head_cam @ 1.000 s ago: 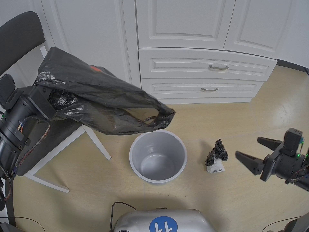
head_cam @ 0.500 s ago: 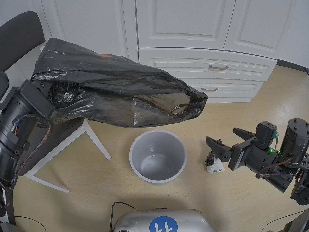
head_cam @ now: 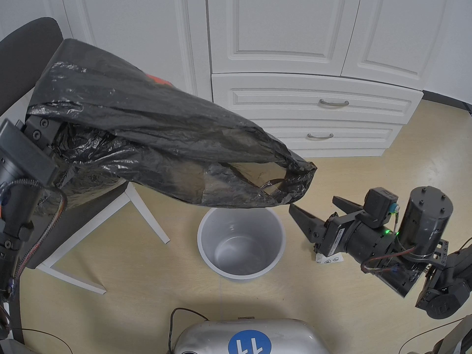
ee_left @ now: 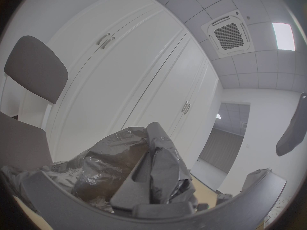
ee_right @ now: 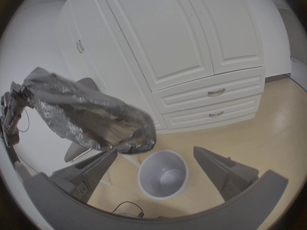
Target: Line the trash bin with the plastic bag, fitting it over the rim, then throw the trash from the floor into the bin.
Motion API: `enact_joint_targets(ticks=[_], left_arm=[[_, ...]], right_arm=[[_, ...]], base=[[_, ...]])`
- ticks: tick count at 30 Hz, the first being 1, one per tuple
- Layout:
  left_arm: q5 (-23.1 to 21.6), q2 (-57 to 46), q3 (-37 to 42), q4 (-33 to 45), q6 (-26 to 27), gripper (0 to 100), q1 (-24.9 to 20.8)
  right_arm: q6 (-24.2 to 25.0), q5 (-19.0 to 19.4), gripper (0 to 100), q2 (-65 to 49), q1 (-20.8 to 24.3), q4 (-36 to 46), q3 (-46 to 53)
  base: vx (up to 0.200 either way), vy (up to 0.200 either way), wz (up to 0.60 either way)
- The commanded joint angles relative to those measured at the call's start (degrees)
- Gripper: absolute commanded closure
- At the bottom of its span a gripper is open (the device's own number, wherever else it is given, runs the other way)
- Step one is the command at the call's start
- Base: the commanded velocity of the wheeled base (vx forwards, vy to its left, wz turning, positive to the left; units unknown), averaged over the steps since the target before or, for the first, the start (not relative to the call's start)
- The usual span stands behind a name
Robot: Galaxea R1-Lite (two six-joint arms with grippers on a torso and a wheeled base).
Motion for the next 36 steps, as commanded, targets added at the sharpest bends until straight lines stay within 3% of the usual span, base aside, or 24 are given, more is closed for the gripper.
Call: enact_joint_targets(ticks=[1, 11, 14, 22, 26, 36], left_arm=[[0.0, 0.5, 0.0, -1.3, 0.0, 100, -2.0], [-0.2, 0.0, 1.5, -1.3, 0.4, 100, -2.5], [-0.3, 0.0, 1.6, -1.3, 0.4, 100, -2.5], [-0.3, 0.0, 1.8, -1.3, 0.4, 100, -2.5], [-0.4, 0.0, 2.0, -1.4, 0.4, 100, -2.5], [-0.4, 0.0, 2.0, -1.4, 0.3, 100, -2.8]], right_arm=[[0.5, -0.1, 0, 4.2, 1.2, -0.3, -0.3], [1.6, -0.2, 0, 1.5, 1.4, -7.8, 0.0], [0.0, 0.3, 0, -2.5, 1.4, -5.3, 1.8], [-1.7, 3.0, 0, -16.8, 1.4, 18.0, -0.8], [-1.1, 3.4, 0, -16.6, 0.8, 19.3, -1.8], [6.0, 3.0, 0, -8.3, 0.6, 17.8, -4.9]], base=[[0.000, 0.000, 0.00], [0.000, 0.000, 0.00], [0.000, 0.000, 0.00], [0.000, 0.000, 0.00], [0.000, 0.000, 0.00], [0.000, 0.000, 0.00]])
